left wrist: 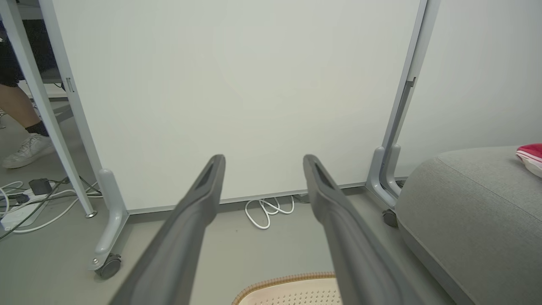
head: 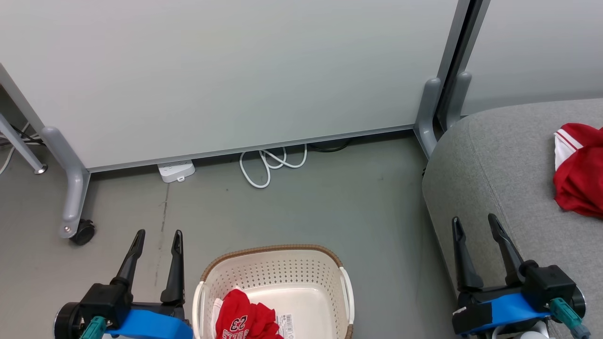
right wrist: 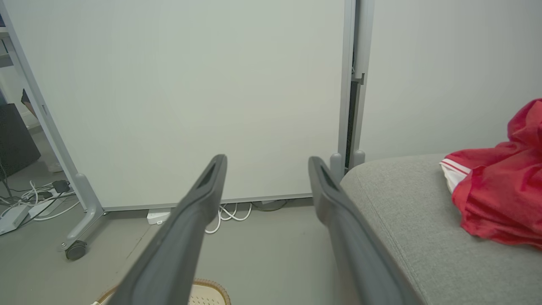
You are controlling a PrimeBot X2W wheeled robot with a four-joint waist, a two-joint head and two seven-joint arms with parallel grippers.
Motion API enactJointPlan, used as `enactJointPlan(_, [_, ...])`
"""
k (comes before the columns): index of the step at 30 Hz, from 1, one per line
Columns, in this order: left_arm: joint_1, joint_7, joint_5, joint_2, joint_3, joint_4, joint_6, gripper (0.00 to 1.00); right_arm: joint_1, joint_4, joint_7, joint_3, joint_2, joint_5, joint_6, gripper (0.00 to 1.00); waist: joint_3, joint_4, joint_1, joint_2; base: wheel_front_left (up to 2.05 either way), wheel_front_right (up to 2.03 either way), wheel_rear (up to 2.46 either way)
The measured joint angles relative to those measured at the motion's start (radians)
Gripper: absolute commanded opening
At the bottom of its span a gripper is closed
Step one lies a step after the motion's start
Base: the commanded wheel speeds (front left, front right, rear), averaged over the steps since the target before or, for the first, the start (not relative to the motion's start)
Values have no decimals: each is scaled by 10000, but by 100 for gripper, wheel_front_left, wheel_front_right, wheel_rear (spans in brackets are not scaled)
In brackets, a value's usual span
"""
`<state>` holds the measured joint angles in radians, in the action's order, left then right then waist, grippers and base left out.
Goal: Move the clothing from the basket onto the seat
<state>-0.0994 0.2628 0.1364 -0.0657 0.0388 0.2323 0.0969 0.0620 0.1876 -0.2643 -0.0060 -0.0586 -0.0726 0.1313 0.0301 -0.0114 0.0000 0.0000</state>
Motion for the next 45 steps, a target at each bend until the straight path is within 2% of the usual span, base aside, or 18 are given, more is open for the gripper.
enactJointPlan(8, [-114,0,-184,67,27,180,121,100,6,36,0,6,29,-2,0,100,112,-49,0,0,0,0,0])
enactJointPlan(19, [-2385,0,-470,-337,1129,1732,305,100,751,-219,0,59,52,29,0,100,975,-268,1,0,0,0,0])
enactJointPlan(32, [-5520,0,184,-1547,4487,4870,336,100,2471,-734,0,148,54,109,0,100,3009,-947,3,0,0,0,0])
enactJointPlan(45, [-7784,-58,654,-2205,7837,7687,337,100,3928,-1354,0,232,59,117,0,100,5432,-1618,3,0,0,0,0])
